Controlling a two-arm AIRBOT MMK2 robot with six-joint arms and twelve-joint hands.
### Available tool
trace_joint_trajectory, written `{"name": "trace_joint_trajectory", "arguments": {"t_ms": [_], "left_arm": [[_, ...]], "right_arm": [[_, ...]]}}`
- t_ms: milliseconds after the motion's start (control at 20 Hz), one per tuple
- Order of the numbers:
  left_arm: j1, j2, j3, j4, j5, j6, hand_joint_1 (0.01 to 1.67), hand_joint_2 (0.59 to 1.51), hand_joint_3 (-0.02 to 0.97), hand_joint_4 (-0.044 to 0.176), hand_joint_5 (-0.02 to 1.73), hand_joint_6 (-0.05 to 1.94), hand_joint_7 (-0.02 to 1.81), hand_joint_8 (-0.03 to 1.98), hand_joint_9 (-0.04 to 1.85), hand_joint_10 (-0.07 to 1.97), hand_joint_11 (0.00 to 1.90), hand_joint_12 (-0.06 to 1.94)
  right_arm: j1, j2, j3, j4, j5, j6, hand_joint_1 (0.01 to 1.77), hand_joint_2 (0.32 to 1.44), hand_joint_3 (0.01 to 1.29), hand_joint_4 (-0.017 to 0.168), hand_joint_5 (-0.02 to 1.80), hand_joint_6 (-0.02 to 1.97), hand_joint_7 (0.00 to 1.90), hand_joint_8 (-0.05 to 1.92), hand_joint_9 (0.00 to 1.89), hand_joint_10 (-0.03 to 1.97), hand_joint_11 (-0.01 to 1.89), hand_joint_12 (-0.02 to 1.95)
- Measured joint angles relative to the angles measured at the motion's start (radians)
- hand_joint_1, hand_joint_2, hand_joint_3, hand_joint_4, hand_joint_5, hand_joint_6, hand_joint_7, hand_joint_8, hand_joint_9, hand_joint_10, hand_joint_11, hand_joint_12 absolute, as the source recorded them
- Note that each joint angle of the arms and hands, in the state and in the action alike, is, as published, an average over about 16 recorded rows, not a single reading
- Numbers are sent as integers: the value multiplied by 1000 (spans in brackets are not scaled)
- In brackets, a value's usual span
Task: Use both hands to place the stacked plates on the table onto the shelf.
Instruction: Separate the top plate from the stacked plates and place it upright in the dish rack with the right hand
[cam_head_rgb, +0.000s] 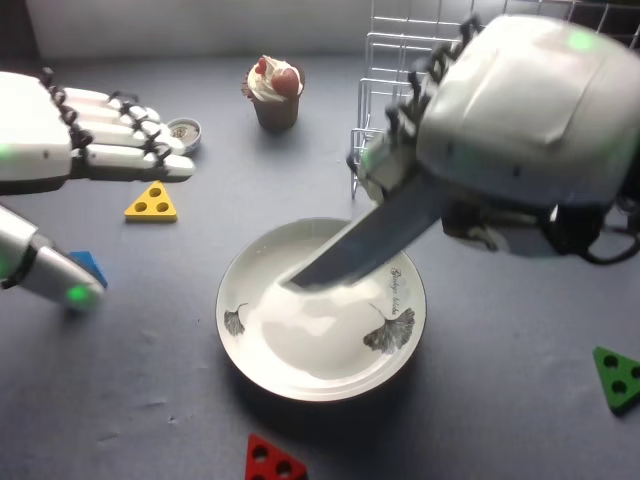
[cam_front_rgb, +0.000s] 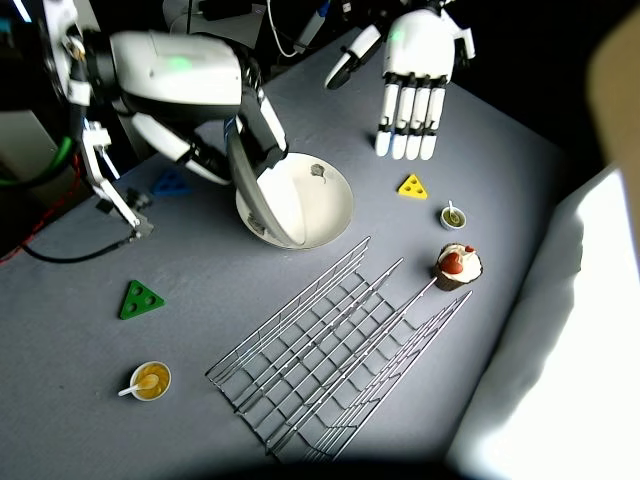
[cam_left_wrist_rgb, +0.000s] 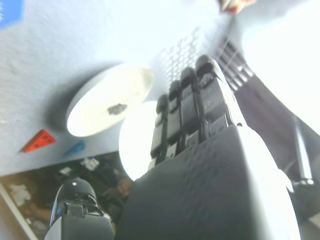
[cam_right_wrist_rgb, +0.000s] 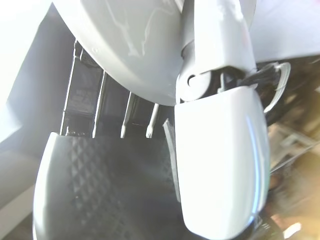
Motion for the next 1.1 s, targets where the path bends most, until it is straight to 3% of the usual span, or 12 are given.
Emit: {"name": "trace_joint_trajectory", "arguments": {"t_ms": [250,500,850,1100], "left_arm": [[7,7,47,-17,-18,-10,17,958,-4,2,109,9,151,1,155,15,150,16],[10,-5,93,-36,-37,-5,17,960,-4,2,113,9,158,1,162,15,151,16],[10,-27,139,-46,-65,2,17,960,-4,2,120,8,158,1,162,14,153,16],[10,-35,153,-36,-77,3,17,958,-4,2,124,8,156,1,156,14,152,16]], "right_arm": [[84,30,-13,83,-26,36,1445,890,14,-2,1016,888,1200,376,1154,684,1103,944],[131,42,6,129,-40,62,1435,890,15,-1,1020,886,1196,380,1157,678,1111,946],[140,42,74,161,-27,69,1433,891,15,-1,1003,905,1177,385,1141,643,1072,1208],[140,42,128,186,-3,68,1434,892,14,-1,985,938,1144,450,1132,662,1059,1239]]}}
